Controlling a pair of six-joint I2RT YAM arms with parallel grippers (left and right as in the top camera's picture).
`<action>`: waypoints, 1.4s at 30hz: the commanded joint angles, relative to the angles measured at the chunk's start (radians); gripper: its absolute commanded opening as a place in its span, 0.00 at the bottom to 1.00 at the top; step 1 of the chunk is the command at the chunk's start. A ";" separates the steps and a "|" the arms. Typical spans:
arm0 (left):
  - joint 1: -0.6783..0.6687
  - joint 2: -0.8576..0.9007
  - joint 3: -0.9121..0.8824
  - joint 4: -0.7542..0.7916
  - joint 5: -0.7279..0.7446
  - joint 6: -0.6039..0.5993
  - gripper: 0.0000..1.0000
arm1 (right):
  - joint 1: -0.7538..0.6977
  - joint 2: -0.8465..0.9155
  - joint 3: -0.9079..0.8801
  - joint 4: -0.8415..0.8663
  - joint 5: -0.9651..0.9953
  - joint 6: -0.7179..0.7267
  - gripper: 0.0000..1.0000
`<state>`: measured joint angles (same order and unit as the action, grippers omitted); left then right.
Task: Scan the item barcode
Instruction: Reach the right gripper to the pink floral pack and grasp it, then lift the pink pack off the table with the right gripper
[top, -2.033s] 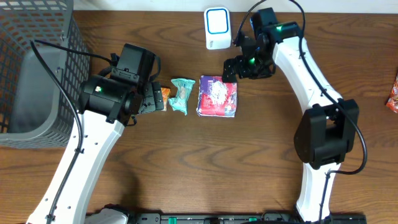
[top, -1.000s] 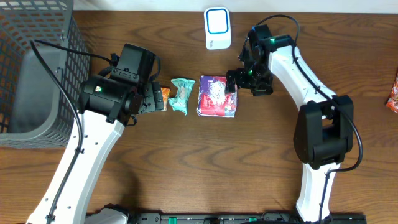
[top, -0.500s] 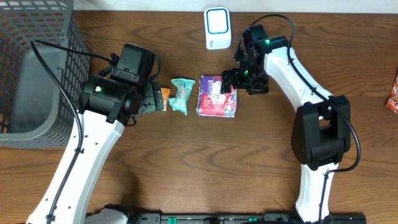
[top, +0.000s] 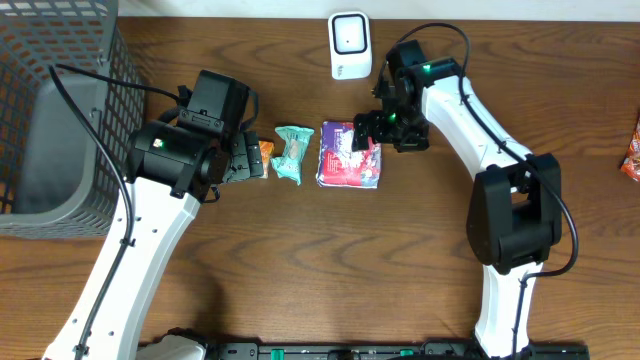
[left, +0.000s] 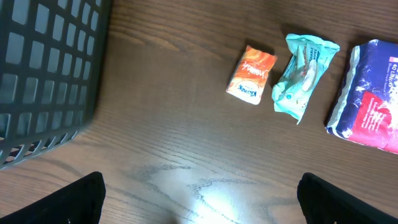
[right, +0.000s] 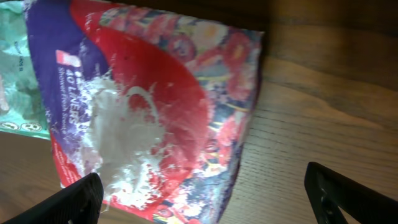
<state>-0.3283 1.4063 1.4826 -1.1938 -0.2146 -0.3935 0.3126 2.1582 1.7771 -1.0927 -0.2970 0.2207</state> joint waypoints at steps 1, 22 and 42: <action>0.005 -0.005 0.008 -0.003 -0.002 -0.009 0.98 | 0.019 -0.007 -0.006 0.004 -0.008 0.019 0.99; 0.005 -0.005 0.008 -0.003 -0.002 -0.009 0.98 | 0.044 -0.007 -0.037 0.039 -0.008 0.065 0.99; 0.005 -0.005 0.008 -0.003 -0.002 -0.009 0.98 | 0.040 -0.010 -0.167 0.186 -0.006 0.146 0.01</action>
<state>-0.3283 1.4059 1.4826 -1.1934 -0.2150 -0.3935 0.3496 2.1529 1.5768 -0.8822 -0.3271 0.3679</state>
